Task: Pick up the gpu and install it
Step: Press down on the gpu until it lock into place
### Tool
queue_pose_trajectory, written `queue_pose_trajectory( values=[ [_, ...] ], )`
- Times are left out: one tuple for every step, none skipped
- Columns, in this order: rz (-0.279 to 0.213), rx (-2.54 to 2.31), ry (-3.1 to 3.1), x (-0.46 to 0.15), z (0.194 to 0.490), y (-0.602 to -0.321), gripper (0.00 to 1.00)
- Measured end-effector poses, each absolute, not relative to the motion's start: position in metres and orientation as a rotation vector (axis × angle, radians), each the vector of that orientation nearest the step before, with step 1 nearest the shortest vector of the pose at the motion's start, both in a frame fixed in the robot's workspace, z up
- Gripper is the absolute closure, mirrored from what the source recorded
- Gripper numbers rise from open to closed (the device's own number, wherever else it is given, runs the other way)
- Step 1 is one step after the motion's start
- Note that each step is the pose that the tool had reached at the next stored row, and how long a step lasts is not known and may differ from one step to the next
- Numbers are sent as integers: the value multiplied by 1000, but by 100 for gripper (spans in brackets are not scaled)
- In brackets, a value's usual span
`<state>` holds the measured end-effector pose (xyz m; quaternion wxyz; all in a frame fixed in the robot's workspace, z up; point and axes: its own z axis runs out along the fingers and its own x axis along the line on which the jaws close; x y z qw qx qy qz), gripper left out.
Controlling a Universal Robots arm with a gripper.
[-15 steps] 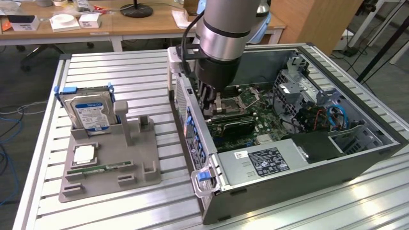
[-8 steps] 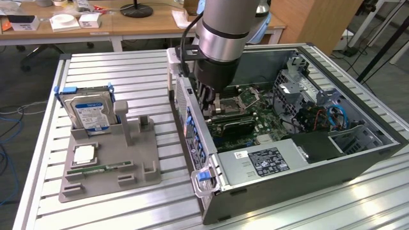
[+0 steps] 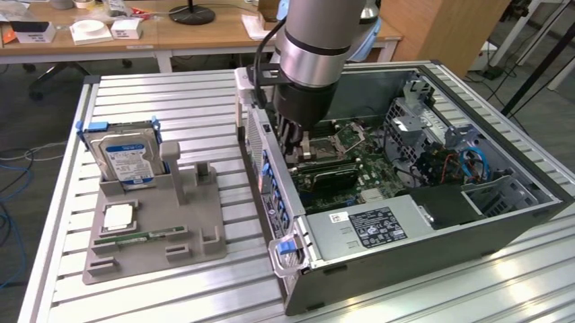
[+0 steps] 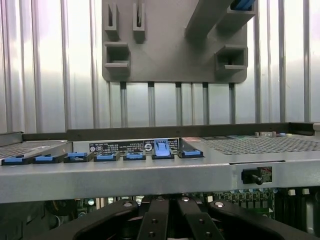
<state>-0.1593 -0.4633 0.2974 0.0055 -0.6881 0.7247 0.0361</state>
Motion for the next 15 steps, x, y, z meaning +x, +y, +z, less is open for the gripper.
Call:
queue_pose_trajectory(
  values=[
    [113, -2153, 2267, -159, 297, -463, 89],
    [112, -2153, 2266, -158, 297, -463, 89],
    [110, -2152, 2266, -157, 297, -463, 89],
    [109, -2151, 2265, -157, 298, -463, 89],
    [108, -2151, 2264, -155, 298, -463, 89],
    [108, -2150, 2264, -154, 298, -463, 89],
    [108, -2150, 2263, -152, 298, -463, 89],
    [108, -2150, 2263, -150, 298, -463, 89],
    [108, -2150, 2263, -149, 298, -463, 89],
    [109, -2150, 2263, -149, 298, -463, 89],
    [109, -2150, 2263, -149, 298, -463, 89],
    [109, -2150, 2263, -149, 298, -463, 89],
    [109, -2150, 2263, -149, 298, -463, 89],
    [109, -2150, 2263, -149, 298, -463, 89],
    [109, -2150, 2263, -149, 298, -463, 89]
  ],
)
